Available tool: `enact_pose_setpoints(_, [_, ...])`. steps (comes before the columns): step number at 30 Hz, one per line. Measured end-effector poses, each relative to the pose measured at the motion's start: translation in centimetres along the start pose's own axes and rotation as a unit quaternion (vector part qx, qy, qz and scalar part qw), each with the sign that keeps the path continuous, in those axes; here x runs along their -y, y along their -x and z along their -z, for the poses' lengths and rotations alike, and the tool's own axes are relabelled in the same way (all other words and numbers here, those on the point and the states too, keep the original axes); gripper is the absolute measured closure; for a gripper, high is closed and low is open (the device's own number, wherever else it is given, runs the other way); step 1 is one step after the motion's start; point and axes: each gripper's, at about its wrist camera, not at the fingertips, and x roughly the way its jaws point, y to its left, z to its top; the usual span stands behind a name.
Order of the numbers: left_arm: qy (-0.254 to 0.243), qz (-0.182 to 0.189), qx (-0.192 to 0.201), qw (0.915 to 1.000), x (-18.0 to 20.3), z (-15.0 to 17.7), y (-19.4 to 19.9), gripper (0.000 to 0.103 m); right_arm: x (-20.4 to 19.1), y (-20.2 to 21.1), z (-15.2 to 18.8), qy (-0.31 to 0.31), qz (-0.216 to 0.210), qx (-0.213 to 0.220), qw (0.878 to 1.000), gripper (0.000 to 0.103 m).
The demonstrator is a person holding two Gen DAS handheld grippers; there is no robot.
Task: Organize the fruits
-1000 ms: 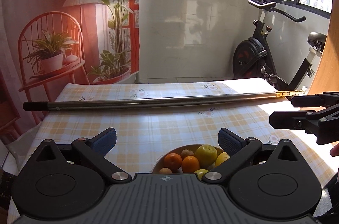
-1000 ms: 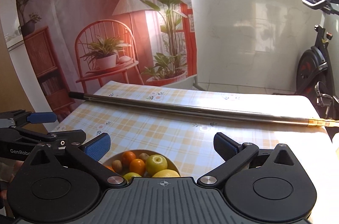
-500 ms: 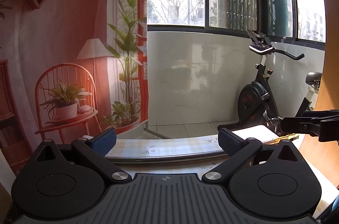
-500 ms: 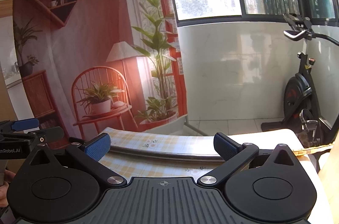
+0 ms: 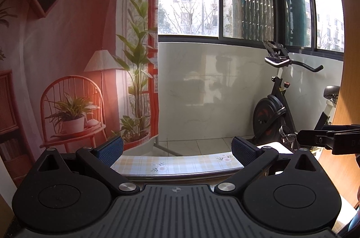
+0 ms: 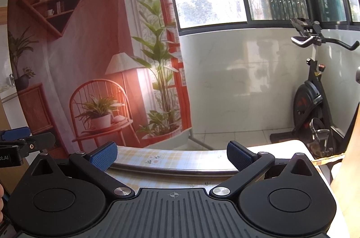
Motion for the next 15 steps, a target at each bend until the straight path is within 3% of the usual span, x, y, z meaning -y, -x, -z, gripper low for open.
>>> enact_pose_setpoints(15, [-0.002, 0.000, 0.001, 1.0000, -0.31, -0.21, -0.17, 0.000, -0.45, -0.11, 0.15, 0.000, 0.006, -0.003, 1.000, 0.000])
